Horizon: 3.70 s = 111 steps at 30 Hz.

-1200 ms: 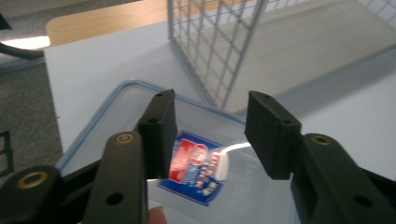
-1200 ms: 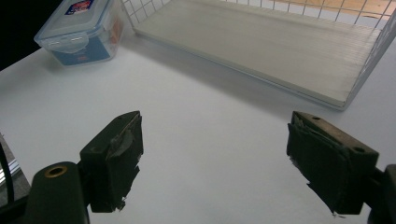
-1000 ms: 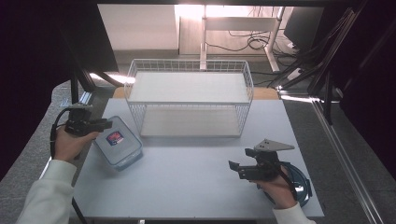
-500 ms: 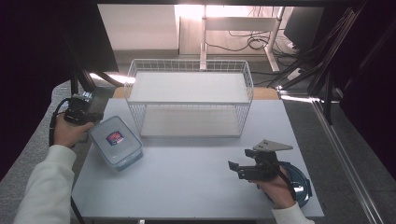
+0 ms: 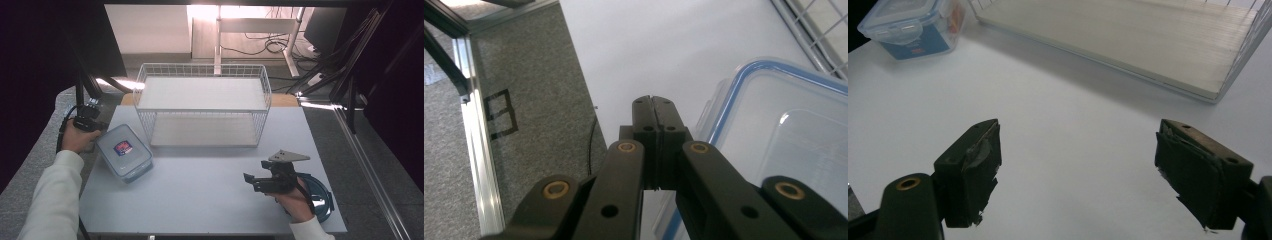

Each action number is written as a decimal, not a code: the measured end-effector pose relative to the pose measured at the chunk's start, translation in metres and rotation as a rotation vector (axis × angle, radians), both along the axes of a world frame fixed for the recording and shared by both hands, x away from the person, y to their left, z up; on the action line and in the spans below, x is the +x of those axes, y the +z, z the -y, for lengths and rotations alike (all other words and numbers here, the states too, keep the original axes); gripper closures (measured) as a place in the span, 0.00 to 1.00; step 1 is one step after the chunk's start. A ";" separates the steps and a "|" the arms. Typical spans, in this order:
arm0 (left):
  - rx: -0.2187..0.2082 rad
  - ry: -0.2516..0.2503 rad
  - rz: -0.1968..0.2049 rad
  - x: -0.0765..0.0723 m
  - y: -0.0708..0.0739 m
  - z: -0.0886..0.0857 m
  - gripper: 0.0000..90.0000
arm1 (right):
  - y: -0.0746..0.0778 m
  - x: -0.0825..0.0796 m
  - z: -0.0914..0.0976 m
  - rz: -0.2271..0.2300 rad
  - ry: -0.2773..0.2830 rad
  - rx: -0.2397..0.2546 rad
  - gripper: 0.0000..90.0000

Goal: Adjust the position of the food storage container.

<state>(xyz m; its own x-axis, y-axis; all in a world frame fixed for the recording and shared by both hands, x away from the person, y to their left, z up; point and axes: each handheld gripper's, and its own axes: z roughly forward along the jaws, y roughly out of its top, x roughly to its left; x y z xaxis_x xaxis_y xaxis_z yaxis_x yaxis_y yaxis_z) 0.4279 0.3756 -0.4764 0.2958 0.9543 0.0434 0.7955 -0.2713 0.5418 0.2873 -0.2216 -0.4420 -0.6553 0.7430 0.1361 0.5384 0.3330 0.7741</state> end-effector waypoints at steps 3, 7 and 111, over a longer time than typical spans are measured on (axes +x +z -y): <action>0.019 -0.022 -0.029 0.004 -0.005 0.001 1.00 | -0.003 0.000 -0.001 -0.008 -0.001 -0.008 0.21; 0.019 -0.042 -0.051 0.006 -0.010 0.005 1.00 | -0.004 0.000 -0.002 -0.011 -0.001 -0.017 0.21; -0.193 -0.334 -0.201 -0.171 -0.028 0.151 1.00 | 0.001 -0.005 -0.015 -0.009 0.005 -0.025 0.21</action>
